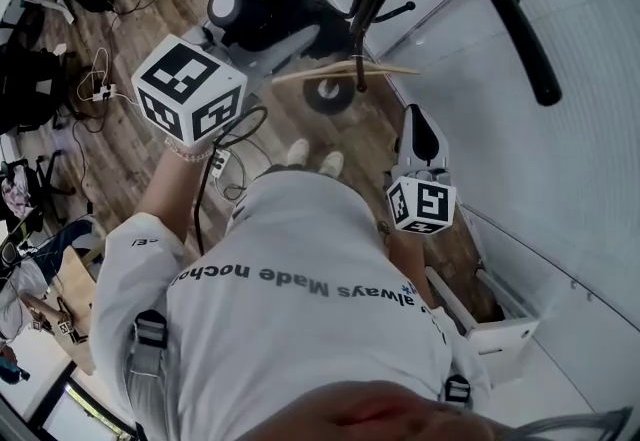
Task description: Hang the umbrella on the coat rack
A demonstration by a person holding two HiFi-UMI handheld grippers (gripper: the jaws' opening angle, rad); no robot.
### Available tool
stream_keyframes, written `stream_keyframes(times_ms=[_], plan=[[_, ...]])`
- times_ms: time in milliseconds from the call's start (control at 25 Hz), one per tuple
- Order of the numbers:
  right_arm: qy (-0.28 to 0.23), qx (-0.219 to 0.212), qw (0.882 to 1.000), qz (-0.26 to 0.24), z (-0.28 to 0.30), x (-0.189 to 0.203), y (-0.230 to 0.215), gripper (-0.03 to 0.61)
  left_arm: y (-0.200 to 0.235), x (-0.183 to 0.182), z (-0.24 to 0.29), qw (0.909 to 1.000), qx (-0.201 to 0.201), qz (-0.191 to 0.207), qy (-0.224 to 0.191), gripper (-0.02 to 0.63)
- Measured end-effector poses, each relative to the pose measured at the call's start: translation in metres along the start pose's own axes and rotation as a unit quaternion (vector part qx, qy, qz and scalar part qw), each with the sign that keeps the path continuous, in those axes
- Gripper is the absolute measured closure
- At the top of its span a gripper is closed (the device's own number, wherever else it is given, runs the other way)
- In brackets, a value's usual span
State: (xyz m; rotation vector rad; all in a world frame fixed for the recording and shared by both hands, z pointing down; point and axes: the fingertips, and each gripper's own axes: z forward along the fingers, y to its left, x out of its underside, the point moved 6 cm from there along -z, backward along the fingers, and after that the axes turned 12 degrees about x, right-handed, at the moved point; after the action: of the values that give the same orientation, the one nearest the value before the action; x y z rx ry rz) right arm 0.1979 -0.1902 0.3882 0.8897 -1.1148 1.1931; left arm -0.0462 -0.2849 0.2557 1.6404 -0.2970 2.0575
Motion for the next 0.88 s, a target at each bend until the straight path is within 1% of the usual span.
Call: stream_keyframes(times_ms=[120, 240, 360, 480, 760, 880], plan=[[-0.017, -0.007, 1.0, -0.005, 0.001, -0.031, 0.009, 0.577, 0.004, 0.0, 0.004, 1.0, 0.005, 0.001, 0.001, 0.373], [-0.045, -0.028, 0.998, -0.018, 0.002, -0.067, 0.027, 0.577, 0.007, 0.003, 0.003, 1.0, 0.006, -0.001, 0.0, 0.373], [-0.05, -0.041, 0.998, -0.022, 0.005, -0.09, 0.039, 0.577, 0.009, 0.004, 0.003, 1.0, 0.008, -0.004, 0.001, 0.373], [-0.046, -0.049, 0.997, -0.031, 0.008, -0.098, 0.041, 0.577, 0.009, 0.007, 0.009, 1.0, 0.006, -0.003, 0.007, 0.373], [-0.037, -0.052, 0.997, -0.036, 0.02, -0.105, 0.049, 0.577, 0.018, 0.014, 0.014, 0.9998, 0.006, 0.001, 0.02, 0.373], [-0.04, -0.059, 0.996, -0.044, 0.022, -0.105, 0.05, 0.577, 0.018, 0.02, 0.018, 0.9997, 0.007, -0.002, 0.024, 0.373]])
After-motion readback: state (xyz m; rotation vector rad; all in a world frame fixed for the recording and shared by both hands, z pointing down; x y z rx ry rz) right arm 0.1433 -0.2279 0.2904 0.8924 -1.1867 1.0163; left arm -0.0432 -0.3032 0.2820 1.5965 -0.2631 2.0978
